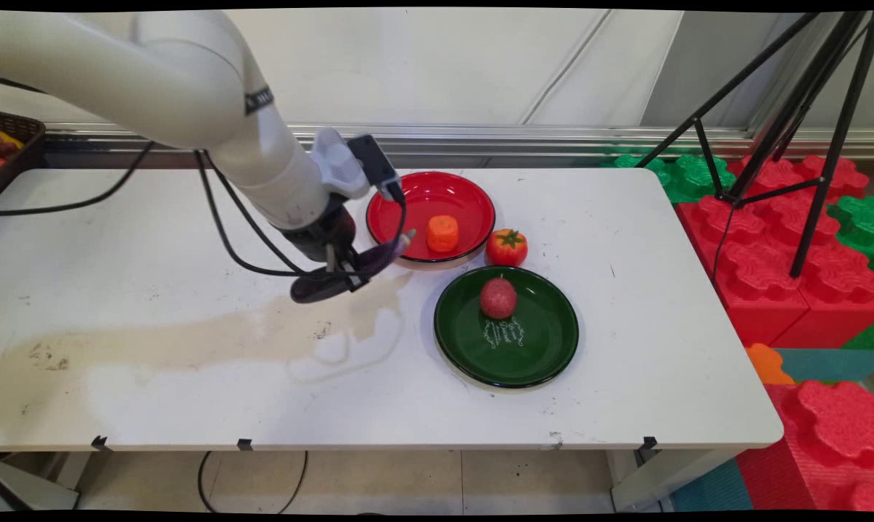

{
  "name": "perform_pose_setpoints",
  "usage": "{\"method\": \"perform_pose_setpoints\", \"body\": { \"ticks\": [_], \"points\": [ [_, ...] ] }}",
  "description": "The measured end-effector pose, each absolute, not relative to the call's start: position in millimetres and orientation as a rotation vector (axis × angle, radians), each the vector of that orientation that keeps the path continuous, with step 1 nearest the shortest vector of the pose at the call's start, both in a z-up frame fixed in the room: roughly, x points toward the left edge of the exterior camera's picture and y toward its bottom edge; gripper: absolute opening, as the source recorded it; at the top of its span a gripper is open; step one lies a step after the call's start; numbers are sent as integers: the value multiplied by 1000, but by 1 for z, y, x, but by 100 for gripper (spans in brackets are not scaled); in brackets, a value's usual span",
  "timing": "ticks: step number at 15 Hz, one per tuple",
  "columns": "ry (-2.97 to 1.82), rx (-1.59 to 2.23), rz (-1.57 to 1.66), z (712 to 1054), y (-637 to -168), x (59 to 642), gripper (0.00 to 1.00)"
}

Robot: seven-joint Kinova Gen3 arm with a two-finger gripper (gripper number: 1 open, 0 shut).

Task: Place the picked object on the table

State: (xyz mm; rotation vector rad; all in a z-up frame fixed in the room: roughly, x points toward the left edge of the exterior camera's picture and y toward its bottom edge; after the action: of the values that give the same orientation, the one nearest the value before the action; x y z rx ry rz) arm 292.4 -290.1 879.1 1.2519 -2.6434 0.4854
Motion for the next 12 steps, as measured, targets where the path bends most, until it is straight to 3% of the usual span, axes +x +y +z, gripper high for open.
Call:
{"method": "perform_pose_setpoints", "body": {
  "ticks": [12],
  "points": [
    [-2714,1125,410,820,-322,282,0]
  ]
}}
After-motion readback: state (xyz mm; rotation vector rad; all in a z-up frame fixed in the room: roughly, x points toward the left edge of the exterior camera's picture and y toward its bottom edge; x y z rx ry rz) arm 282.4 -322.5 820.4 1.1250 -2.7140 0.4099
